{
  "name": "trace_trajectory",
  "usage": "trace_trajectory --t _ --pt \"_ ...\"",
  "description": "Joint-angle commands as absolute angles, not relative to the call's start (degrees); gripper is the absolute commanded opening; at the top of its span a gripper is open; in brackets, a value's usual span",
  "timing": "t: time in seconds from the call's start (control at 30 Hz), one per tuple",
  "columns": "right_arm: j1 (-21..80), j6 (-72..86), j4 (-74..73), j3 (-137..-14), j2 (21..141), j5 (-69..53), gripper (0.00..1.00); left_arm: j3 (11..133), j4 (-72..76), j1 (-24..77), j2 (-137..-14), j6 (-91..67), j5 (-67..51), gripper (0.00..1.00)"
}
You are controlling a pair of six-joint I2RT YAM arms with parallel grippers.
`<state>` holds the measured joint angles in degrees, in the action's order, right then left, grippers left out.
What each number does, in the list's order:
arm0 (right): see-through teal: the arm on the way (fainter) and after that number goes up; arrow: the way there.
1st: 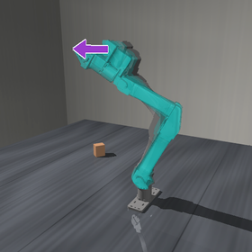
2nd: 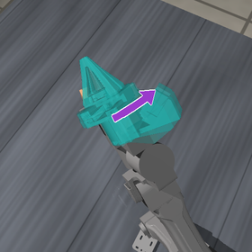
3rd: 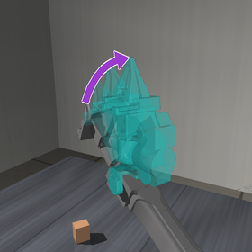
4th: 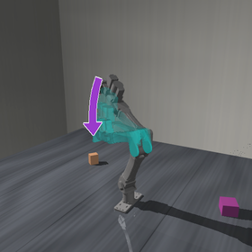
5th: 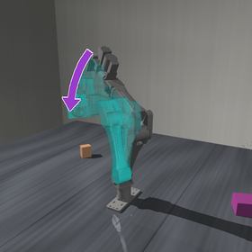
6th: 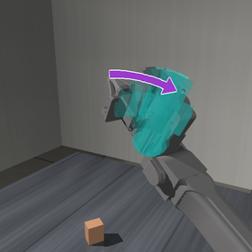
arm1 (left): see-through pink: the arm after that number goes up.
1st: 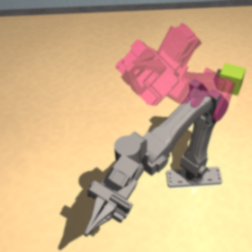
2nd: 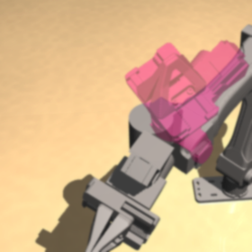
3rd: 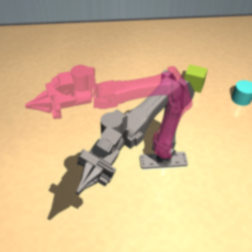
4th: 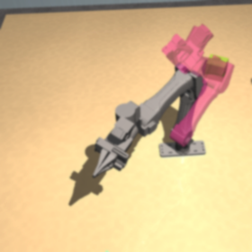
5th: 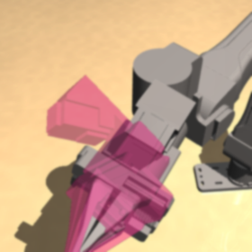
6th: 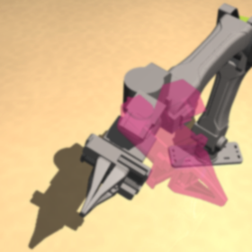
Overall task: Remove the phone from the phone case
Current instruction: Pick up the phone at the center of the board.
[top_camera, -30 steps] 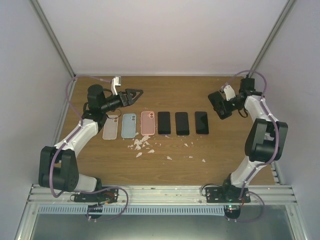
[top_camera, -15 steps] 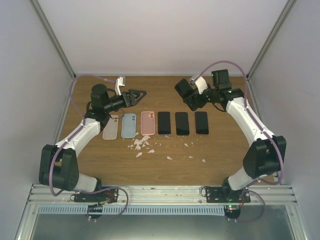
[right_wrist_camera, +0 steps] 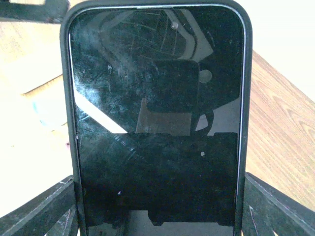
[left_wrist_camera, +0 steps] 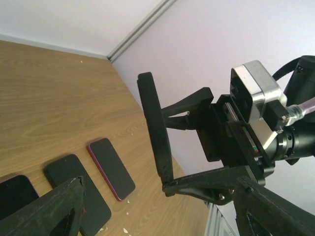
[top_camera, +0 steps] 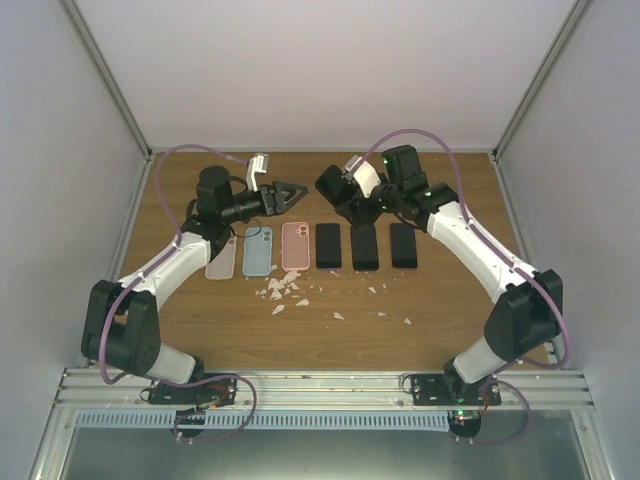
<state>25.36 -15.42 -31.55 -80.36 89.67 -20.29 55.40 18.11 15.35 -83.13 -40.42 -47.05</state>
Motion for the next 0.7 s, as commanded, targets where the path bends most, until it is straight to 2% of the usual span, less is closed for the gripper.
trace_trajectory --t 0.0,0.23,0.33,0.67 --pt "28.56 -14.08 -26.54 -81.91 87.02 -16.47 0.66 57.26 19.76 16.75 -84.01 -39.04 -46.64 0.82" --pt "32.11 -13.33 -25.39 -81.89 87.36 -12.85 0.65 57.74 19.51 17.98 -84.72 -39.07 -46.58 0.77" --pt "33.38 -12.89 -24.99 -81.68 87.45 -12.06 0.65 57.3 19.33 18.1 -84.46 -39.1 -46.51 0.72" --pt "35.52 -12.83 -24.7 -81.78 86.98 -11.5 0.65 56.34 19.18 17.69 -83.93 -39.13 -45.79 0.39"
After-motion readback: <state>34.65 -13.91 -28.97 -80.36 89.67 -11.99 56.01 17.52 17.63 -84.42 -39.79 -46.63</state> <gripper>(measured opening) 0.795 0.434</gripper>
